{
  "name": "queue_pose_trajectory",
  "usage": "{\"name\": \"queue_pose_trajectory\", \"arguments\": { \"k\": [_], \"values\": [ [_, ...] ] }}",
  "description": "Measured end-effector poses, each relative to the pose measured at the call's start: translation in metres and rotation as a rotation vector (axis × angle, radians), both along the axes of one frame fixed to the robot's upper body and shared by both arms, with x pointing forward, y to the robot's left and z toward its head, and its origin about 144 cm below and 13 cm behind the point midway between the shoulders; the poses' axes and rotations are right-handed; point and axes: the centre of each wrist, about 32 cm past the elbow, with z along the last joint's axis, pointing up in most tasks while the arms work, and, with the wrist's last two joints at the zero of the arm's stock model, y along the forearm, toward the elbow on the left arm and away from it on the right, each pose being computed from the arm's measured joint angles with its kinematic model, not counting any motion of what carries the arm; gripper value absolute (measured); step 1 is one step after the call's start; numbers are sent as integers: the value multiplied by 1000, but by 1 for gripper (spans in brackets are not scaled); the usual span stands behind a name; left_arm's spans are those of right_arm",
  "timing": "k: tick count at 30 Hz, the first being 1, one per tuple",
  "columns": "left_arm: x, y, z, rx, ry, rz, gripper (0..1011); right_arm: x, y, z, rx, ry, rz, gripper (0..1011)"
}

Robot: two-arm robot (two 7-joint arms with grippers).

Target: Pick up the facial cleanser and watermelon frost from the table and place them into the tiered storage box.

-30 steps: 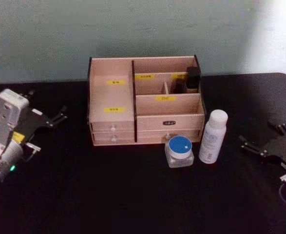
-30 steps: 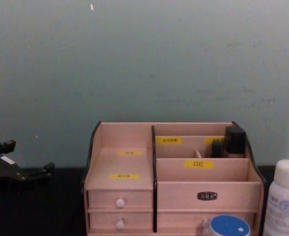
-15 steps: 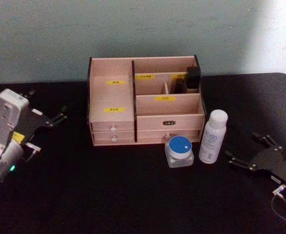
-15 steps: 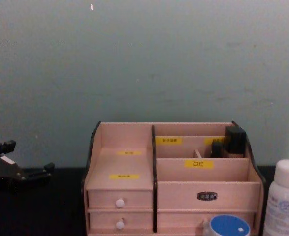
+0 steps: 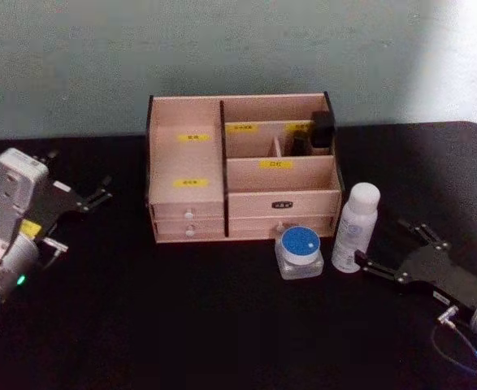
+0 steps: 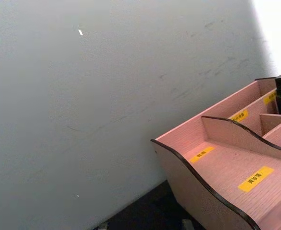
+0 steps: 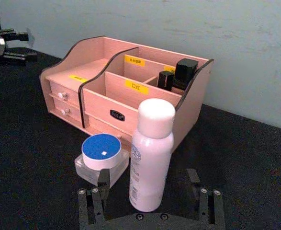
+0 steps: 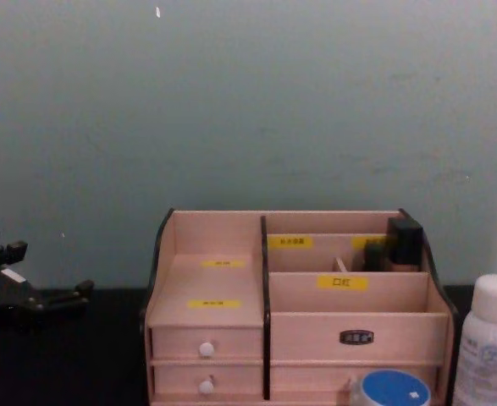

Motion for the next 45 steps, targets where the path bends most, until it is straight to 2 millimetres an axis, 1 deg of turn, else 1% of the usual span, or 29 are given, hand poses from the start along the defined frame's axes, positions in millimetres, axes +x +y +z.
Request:
{"name": "queue_pose_trajectory", "arguments": {
  "k": [22,29,45],
  "values": [
    [0,0,0,0,0,0,1001,22,2,-16,45,-15,15,1002],
    [0,0,0,0,0,0,1001,32,3,-19,57,-19,23,1003],
    [0,0,0,0,0,0,1001,43,8,-23,75,-24,42,1002]
  ]
}}
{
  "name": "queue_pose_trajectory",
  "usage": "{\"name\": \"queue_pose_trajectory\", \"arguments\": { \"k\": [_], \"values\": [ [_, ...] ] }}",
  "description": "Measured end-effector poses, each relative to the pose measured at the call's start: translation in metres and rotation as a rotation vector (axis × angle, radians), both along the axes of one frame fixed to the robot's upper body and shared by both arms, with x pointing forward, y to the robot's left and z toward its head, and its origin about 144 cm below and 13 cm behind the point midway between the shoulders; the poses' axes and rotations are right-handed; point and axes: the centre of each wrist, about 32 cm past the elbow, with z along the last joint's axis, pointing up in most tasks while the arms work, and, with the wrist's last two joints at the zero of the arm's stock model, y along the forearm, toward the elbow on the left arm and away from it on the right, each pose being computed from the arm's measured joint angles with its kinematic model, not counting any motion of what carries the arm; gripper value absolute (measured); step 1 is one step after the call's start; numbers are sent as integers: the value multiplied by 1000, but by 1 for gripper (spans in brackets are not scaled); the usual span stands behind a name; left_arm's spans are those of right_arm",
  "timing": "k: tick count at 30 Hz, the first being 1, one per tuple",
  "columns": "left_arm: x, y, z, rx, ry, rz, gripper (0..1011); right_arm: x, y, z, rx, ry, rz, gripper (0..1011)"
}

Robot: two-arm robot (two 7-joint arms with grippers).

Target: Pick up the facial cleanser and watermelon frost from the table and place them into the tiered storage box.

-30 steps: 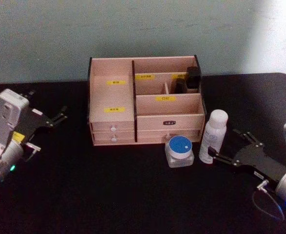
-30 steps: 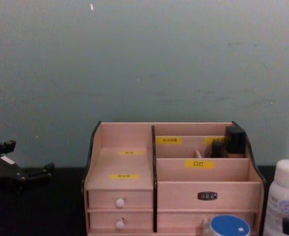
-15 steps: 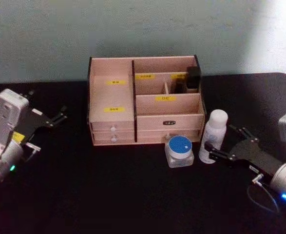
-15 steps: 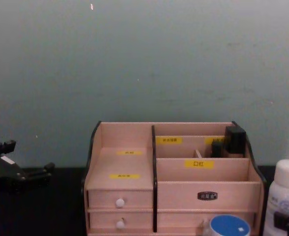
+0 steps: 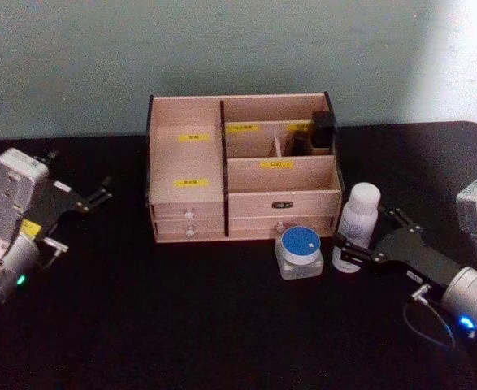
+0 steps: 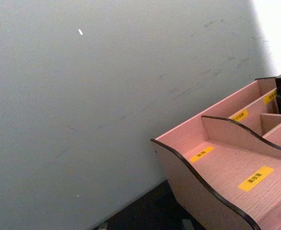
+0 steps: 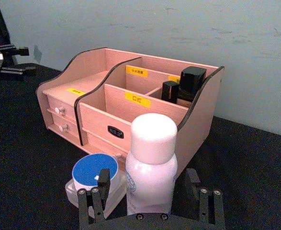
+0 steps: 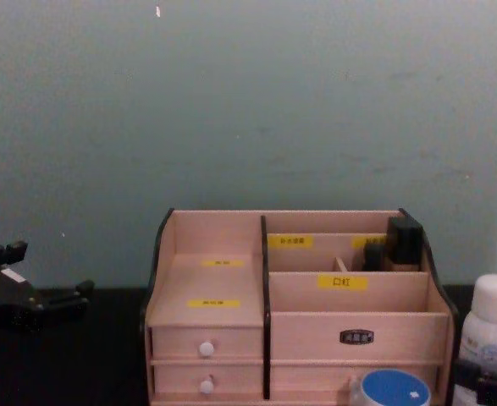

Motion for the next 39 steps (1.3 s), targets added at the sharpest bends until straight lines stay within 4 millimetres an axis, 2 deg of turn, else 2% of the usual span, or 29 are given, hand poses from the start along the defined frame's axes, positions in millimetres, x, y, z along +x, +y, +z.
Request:
{"name": "queue_pose_trajectory", "arguments": {
  "k": [39],
  "values": [
    [0,0,0,0,0,0,1001,10,2,-3,3,14,-26,1002]
  ]
}}
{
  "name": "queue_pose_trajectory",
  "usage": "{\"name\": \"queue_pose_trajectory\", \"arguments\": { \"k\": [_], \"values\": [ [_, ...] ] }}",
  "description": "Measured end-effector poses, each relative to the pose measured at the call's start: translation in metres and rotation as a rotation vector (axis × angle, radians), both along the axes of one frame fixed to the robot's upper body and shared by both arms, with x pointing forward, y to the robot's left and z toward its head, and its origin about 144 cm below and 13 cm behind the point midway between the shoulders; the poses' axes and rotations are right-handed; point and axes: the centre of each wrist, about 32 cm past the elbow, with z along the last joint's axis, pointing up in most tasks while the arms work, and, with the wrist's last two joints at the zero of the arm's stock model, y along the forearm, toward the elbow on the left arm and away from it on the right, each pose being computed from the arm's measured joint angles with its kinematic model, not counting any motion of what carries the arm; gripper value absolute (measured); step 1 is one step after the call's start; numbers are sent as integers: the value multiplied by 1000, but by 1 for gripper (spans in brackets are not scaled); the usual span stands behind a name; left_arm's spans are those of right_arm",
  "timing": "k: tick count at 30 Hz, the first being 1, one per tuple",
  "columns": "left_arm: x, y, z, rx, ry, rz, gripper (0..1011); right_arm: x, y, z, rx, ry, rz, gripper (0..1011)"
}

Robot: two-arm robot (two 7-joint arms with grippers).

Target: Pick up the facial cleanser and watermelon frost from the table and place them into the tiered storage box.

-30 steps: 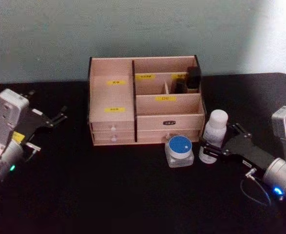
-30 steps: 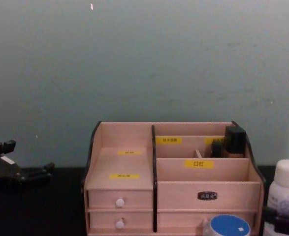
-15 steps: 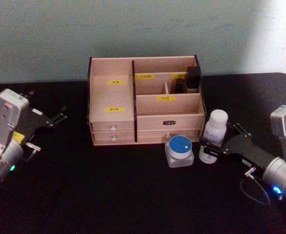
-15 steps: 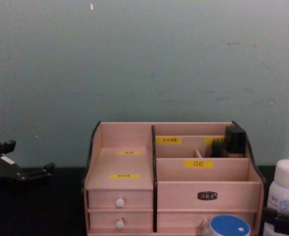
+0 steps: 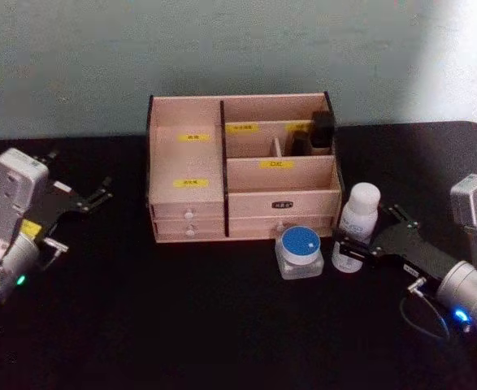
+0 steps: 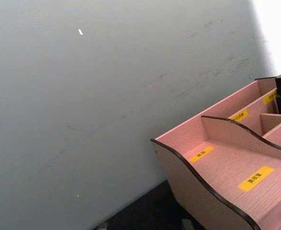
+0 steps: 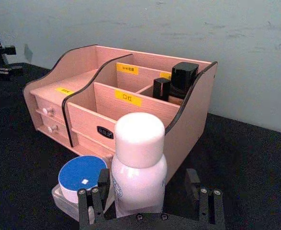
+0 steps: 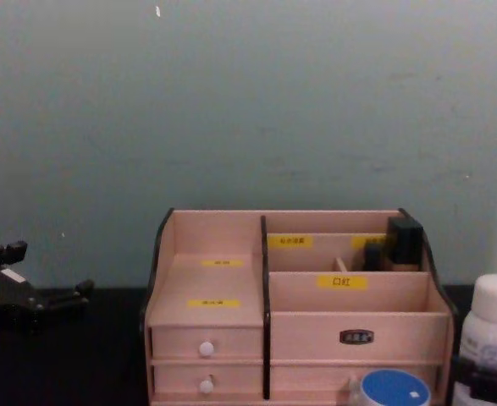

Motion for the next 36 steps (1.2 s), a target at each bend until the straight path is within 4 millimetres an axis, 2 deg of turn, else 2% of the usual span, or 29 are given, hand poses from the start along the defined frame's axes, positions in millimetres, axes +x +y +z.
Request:
{"name": "queue_pose_trajectory", "arguments": {
  "k": [22,29,36],
  "values": [
    [0,0,0,0,0,0,1001,-1,0,0,0,0,1,994],
    [0,0,0,0,0,0,1001,-1,0,0,0,-1,1,844],
    [0,0,0,0,0,0,1001,-1,0,0,0,-1,1,638]
  ]
}}
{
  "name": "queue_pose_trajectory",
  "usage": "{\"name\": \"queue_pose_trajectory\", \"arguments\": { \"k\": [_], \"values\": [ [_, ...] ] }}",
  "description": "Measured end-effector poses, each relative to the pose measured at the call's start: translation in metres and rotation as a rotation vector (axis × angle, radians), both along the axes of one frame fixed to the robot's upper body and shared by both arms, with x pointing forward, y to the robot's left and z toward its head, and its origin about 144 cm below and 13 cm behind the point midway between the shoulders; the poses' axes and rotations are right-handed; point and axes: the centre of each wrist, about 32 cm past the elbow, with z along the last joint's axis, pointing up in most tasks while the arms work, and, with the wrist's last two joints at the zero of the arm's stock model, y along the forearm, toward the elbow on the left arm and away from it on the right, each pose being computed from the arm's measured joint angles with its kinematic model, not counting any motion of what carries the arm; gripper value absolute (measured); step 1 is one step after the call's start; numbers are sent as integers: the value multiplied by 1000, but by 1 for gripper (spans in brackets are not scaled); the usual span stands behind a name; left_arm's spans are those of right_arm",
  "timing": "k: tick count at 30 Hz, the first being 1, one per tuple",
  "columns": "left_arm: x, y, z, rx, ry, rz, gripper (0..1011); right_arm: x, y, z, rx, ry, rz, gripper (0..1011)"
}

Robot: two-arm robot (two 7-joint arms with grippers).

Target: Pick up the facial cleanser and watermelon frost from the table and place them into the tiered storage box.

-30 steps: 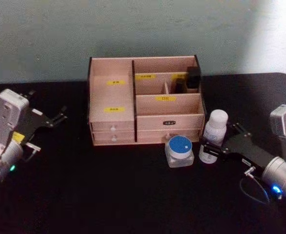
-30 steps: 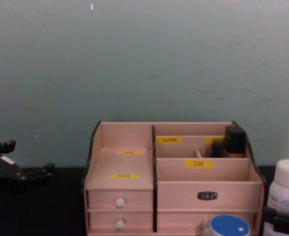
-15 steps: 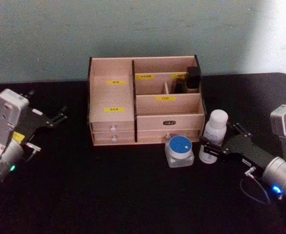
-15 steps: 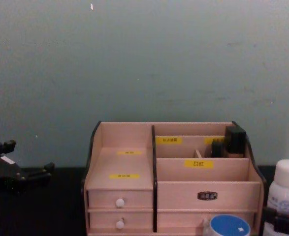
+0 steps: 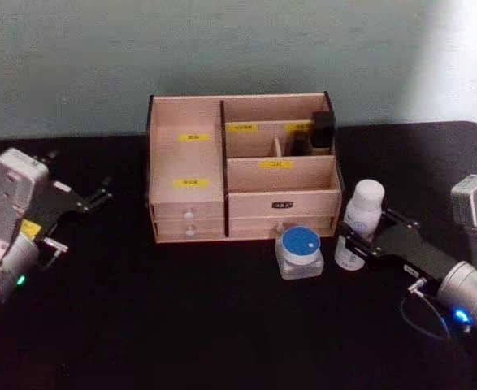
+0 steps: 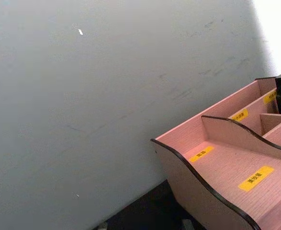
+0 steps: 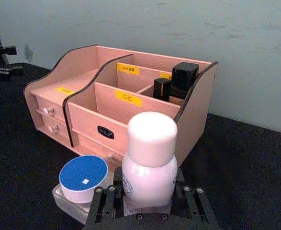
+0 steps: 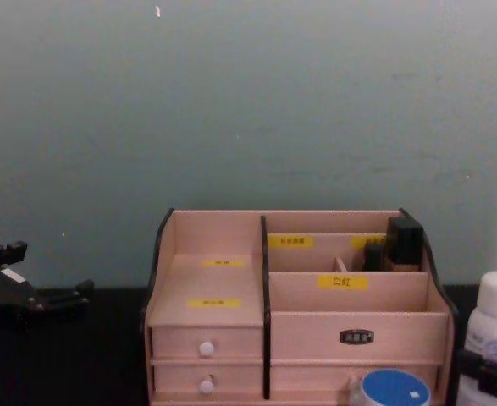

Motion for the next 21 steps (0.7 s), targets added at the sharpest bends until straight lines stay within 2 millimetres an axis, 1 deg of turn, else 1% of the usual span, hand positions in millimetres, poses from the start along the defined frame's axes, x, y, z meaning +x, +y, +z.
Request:
{"name": "queue_pose_trajectory", "arguments": {
  "k": [1,2,21],
  "values": [
    [0,0,0,0,0,0,1001,0,0,0,0,0,0,596],
    [0,0,0,0,0,0,1001,0,0,0,0,0,0,589],
    [0,0,0,0,0,0,1001,0,0,0,0,0,0,589]
  ]
}}
